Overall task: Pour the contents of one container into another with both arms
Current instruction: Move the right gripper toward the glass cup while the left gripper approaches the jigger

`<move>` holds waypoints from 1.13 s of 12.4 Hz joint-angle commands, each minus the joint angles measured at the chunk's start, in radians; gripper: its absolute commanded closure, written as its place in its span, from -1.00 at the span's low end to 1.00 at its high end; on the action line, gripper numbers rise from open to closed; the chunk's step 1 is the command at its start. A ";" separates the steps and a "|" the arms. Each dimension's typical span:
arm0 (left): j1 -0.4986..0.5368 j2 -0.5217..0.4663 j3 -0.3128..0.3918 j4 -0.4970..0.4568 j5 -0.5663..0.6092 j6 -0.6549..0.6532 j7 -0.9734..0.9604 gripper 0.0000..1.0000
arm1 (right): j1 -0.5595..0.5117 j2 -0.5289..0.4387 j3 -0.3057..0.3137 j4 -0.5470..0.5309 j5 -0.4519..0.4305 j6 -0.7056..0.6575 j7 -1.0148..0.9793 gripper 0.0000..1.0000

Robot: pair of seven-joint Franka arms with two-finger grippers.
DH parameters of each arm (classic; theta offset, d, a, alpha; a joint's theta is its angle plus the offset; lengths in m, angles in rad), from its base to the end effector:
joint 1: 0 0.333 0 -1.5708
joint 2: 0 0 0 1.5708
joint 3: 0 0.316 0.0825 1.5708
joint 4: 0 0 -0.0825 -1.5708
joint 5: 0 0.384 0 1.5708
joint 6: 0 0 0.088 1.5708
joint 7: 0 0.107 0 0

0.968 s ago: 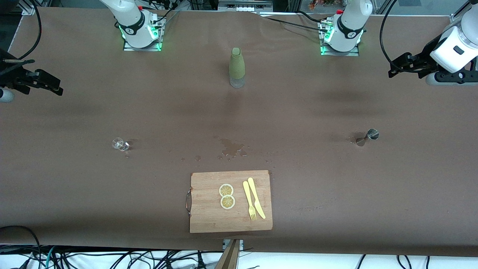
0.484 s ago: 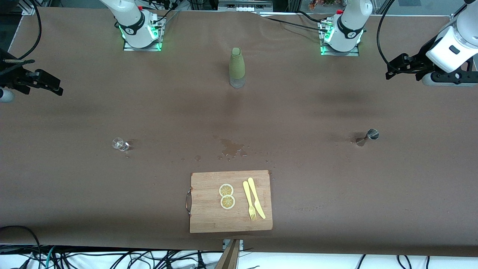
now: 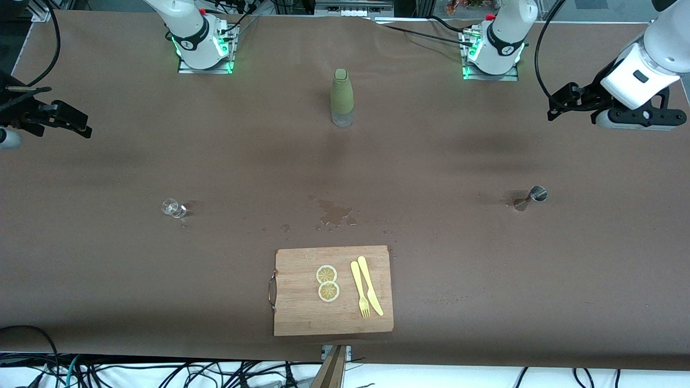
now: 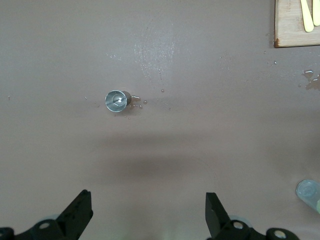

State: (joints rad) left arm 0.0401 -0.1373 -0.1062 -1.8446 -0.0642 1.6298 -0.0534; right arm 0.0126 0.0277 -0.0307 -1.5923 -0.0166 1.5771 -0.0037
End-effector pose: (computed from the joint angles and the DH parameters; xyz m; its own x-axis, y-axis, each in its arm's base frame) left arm 0.5081 -0.0431 0.5730 0.9967 -0.0066 -0.0807 -0.0030 -0.9990 0.0448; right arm 0.5620 -0.0117 0.5995 0.9990 -0.0143 -0.0429 -0.0136 -0.9998 0.0173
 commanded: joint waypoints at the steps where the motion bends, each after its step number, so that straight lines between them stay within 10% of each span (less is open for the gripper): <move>1: -0.002 0.013 -0.004 0.005 0.017 0.015 -0.008 -1.00 | -0.003 0.000 0.005 0.002 0.013 -0.011 -0.038 -1.00; 14: 0.015 0.012 -0.001 -0.001 0.018 0.018 0.004 -1.00 | -0.046 0.072 -0.021 0.003 0.125 -0.029 -0.852 -1.00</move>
State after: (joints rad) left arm 0.0497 -0.1243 -0.1052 -1.8446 -0.0640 1.6384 -0.0534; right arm -0.0022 0.0878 -0.0393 -1.5955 0.0331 1.5626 -0.7482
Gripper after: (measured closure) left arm 0.000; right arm 0.000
